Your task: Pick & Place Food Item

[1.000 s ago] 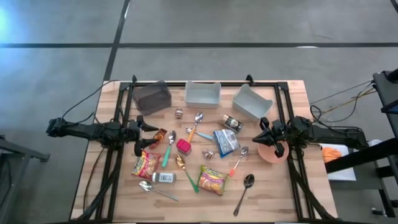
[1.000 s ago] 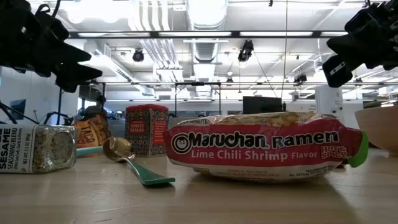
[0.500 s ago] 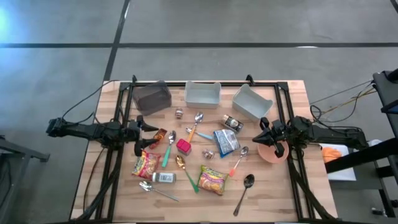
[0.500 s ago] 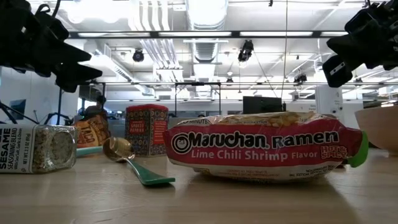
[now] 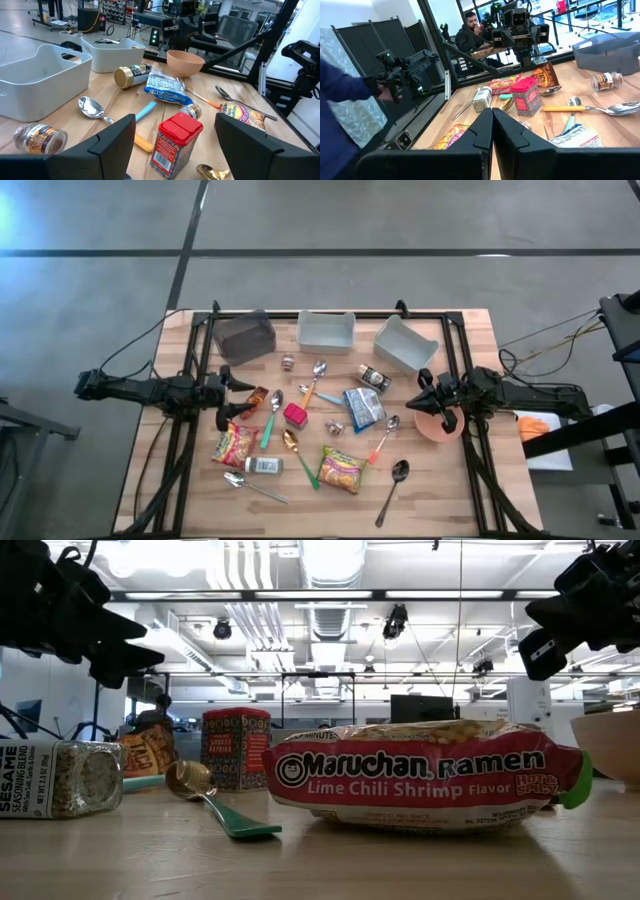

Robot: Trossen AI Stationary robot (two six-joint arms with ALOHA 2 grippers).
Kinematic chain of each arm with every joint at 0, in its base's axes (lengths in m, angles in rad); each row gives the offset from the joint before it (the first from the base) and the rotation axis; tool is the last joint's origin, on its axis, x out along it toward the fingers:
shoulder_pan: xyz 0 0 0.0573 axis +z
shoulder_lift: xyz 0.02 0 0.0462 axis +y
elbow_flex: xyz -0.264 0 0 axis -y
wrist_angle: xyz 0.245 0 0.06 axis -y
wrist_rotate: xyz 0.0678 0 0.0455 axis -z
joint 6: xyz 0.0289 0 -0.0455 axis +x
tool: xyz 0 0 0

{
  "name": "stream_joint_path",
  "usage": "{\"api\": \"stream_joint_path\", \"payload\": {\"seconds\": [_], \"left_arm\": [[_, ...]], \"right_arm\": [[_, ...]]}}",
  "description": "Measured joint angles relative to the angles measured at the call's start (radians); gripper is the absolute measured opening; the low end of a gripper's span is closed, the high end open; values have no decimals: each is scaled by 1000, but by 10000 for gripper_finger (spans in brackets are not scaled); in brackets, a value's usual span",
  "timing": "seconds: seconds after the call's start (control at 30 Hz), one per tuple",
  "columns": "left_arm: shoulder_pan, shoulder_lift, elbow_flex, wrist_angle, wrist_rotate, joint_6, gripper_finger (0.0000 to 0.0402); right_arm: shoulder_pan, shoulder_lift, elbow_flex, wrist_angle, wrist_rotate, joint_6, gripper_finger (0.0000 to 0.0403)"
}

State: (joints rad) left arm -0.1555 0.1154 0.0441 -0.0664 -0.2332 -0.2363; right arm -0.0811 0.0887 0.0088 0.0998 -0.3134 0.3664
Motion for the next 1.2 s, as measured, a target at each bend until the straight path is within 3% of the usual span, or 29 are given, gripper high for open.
{"api": "stream_joint_path", "payload": {"seconds": [0.07,0.33,0.5,0.63,0.87,0.93,1.03,1.1,1.2], "left_arm": [[0,0,-6,46,-2,-62,278],[8,6,0,494,-10,-225,278],[10,28,14,503,-10,-323,278],[25,86,93,469,-10,-282,278],[118,236,355,110,-10,-233,278],[145,276,430,21,2,-249,278],[174,327,527,-106,17,-290,278],[191,349,572,-196,17,-372,278],[213,370,611,-295,17,-445,278]], "right_arm": [[0,0,0,0,0,0,8],[0,0,0,0,0,0,8],[0,0,0,4,14,-35,8],[0,1,0,71,236,-57,8],[-3,5,-1,450,805,101,8],[-3,3,1,502,793,50,8],[-2,8,48,468,571,-80,8],[-2,18,111,383,456,-133,8],[-2,53,258,131,451,-138,8]]}}
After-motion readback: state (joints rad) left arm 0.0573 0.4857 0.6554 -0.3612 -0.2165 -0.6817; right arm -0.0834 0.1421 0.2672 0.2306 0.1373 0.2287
